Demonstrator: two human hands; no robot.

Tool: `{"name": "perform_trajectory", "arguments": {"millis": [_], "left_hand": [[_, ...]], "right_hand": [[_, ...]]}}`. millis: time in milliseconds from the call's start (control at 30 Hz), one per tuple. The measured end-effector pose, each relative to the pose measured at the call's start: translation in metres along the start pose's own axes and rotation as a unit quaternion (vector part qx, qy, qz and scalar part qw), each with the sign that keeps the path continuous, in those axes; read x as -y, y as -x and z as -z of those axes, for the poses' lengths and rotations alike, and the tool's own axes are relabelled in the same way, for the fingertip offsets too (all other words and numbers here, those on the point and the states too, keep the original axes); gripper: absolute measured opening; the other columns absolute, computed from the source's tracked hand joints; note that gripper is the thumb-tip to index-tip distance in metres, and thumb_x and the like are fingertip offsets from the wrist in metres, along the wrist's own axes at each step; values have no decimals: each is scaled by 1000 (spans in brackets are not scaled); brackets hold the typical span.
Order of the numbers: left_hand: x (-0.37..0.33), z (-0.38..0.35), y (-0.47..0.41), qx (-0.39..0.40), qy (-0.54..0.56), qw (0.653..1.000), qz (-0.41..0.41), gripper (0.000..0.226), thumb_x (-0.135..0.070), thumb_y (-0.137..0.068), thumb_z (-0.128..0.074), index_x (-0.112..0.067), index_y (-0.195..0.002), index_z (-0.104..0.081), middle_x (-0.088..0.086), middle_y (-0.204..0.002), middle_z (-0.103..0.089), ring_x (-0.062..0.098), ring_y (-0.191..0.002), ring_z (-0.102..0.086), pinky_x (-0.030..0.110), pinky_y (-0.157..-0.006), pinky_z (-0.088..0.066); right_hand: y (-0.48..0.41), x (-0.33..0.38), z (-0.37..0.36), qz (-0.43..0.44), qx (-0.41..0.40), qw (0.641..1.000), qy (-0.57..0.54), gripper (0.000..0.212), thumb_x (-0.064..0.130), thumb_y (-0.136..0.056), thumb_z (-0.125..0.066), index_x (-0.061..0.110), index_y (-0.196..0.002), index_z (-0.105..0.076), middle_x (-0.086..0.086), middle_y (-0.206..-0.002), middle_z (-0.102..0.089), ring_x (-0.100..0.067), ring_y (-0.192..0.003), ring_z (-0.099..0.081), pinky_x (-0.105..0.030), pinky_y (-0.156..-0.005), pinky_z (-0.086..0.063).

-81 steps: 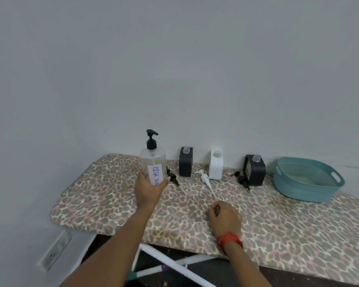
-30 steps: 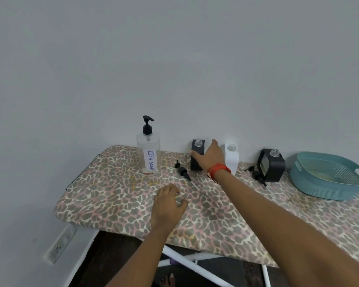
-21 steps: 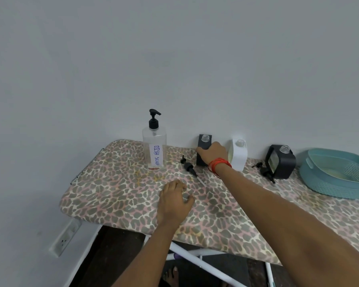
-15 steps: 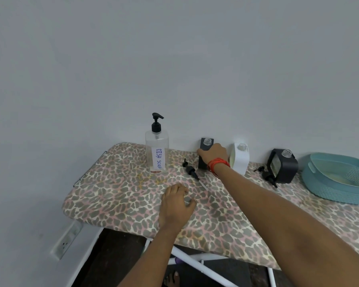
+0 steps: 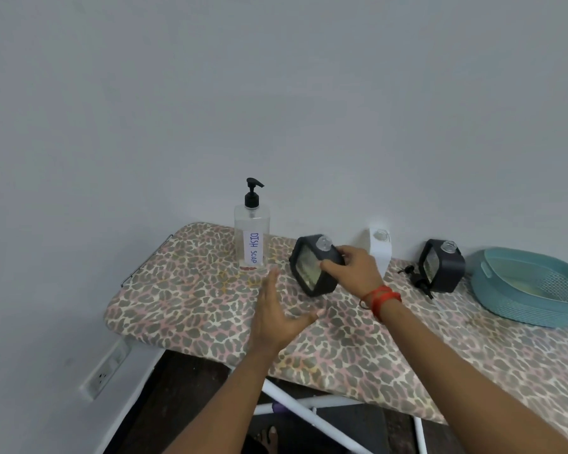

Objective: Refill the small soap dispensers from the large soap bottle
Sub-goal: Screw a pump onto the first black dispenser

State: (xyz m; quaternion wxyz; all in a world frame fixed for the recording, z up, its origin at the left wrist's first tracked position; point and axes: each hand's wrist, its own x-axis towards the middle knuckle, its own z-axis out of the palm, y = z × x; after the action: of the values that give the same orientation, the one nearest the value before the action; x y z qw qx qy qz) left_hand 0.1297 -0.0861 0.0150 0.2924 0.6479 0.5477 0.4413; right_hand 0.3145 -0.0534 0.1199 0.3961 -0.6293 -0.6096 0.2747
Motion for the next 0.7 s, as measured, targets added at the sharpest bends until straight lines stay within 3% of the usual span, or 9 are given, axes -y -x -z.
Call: {"name": "perform_trajectory", "arguments": {"millis": [100,167,233,300,367,467,533,633,700], "left_hand": [[0,1,2,1,-1,1000,-12,139,-87,-55,-76,-38,-160,2,-21,-162,-10,-2,-149,-15,23,-117,-22],[-1,3,0,1,3,1000,-10,139,-75,-53,-85,-36,-160,-4,-18,-160,-21,1,-145,-27,24,-113,-32],[0,4,-1,1,6,1000,-16,128,-59,-52,-89,-38,-154,-15,-13,-148,-39,5,-132,-45,34,-106,-47],[1,3,-1,2,6,1000,-17,117,-52,-52,-87,-39,-149,-22,-10,-139,-46,8,-124,-52,42,-101,-53],[1,3,-1,6,0,1000,-5,118,-53,-51,-88,-29,-149,-27,-6,-139,-47,13,-127,-53,44,-102,-52],[0,2,-1,5,-12,1000,-3,127,-61,-51,-91,-21,-153,-26,-5,-141,-44,17,-132,-49,40,-107,-49],[-1,3,-1,8,-5,1000,-6,126,-59,-52,-92,-19,-152,-27,-4,-142,-44,18,-133,-48,44,-108,-48],[0,3,-2,13,-15,1000,7,130,-59,-55,-92,-18,-156,-23,-1,-149,-40,20,-140,-43,47,-112,-45],[2,2,-2,21,-29,999,20,136,-63,-56,-90,-17,-160,-15,2,-158,-33,22,-148,-34,49,-116,-40]], "right_hand": [[28,4,-14,22,28,999,31,26,30,-76,-79,21,-100,-74,6,-86,-74,-6,-76,-69,-24,-64,-58],[42,5,-25,32,36,997,54,26,31,-74,-80,19,-96,-74,5,-82,-73,-11,-72,-68,-31,-64,-57],[51,2,-33,47,39,996,63,25,31,-73,-80,21,-94,-72,8,-78,-70,-9,-69,-64,-25,-59,-49],[55,-2,-36,48,51,997,45,28,34,-75,-81,24,-99,-72,9,-81,-70,-8,-72,-65,-22,-61,-47],[56,-6,-35,27,78,996,-23,31,51,-79,-77,27,-99,-74,8,-85,-75,-9,-78,-70,-25,-69,-54],[41,-10,-28,-35,79,993,-75,61,77,-86,-49,22,-88,-76,3,-87,-76,-17,-83,-72,-35,-75,-58],[13,-14,-25,-59,43,997,-22,56,66,-95,-46,18,-87,-74,3,-88,-74,-19,-79,-70,-37,-74,-55],[-35,-17,-33,-53,55,991,110,23,35,-94,-63,13,-92,-70,1,-86,-65,-17,-79,-60,-28,-77,-43],[-62,-17,-47,-60,106,979,163,32,34,-90,-67,7,-107,-70,-5,-99,-68,-22,-93,-63,-29,-80,-45]]}}
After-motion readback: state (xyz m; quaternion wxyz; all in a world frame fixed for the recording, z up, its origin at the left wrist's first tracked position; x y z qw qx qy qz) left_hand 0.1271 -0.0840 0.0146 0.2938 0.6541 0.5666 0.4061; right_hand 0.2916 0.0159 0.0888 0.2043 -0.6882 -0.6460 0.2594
